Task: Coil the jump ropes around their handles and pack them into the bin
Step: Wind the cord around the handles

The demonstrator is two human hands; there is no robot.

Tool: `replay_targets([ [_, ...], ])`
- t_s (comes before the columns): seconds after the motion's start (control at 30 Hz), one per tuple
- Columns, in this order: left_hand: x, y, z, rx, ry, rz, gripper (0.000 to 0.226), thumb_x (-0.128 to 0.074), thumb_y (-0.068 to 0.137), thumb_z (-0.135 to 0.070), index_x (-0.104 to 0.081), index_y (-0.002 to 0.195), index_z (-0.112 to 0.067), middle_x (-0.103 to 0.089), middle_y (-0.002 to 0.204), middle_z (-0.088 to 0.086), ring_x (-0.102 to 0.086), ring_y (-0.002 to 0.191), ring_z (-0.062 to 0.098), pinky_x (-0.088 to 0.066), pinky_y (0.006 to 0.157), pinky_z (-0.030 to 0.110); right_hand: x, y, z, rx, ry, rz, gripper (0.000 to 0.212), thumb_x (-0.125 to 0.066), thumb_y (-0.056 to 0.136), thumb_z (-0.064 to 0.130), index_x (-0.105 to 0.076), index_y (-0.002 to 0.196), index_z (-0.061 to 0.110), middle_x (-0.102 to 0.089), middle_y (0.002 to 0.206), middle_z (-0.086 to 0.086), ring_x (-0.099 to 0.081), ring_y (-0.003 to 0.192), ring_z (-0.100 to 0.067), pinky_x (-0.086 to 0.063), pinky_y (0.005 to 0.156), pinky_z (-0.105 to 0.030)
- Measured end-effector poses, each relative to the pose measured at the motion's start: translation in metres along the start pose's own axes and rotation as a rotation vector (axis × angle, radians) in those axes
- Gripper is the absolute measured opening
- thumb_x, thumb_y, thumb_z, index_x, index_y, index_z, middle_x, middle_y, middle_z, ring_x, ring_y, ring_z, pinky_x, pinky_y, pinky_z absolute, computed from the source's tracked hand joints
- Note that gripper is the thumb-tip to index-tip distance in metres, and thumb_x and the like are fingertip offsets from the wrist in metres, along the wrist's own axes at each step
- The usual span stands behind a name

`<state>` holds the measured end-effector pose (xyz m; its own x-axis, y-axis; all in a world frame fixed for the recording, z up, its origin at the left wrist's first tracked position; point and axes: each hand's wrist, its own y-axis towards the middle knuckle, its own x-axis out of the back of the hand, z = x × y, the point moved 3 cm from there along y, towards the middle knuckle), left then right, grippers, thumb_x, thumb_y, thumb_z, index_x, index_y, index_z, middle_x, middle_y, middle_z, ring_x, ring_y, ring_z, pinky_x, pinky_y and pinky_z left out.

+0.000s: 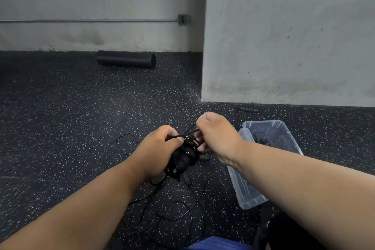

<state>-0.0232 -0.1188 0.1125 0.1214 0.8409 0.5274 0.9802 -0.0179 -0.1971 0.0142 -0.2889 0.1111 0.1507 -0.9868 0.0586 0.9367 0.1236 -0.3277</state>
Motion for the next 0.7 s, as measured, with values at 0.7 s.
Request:
replay_targets([
  [0.7,0.002,-0.002,-0.002,0.112,-0.449,0.101,0.016,-0.062,0.102,-0.016,-0.062,0.118,-0.016,-0.065,0.085,0.005,-0.058,0.069,0.016,-0.049,0.058,0.030,-0.003,0.003,-0.020,-0.098,0.063,0.178,0.009,-0.047,0.101,0.011,-0.049,0.094,0.016,-0.055,0.078,-0.005,-0.059,0.050,-0.010,-0.051,0.047,-0.031],
])
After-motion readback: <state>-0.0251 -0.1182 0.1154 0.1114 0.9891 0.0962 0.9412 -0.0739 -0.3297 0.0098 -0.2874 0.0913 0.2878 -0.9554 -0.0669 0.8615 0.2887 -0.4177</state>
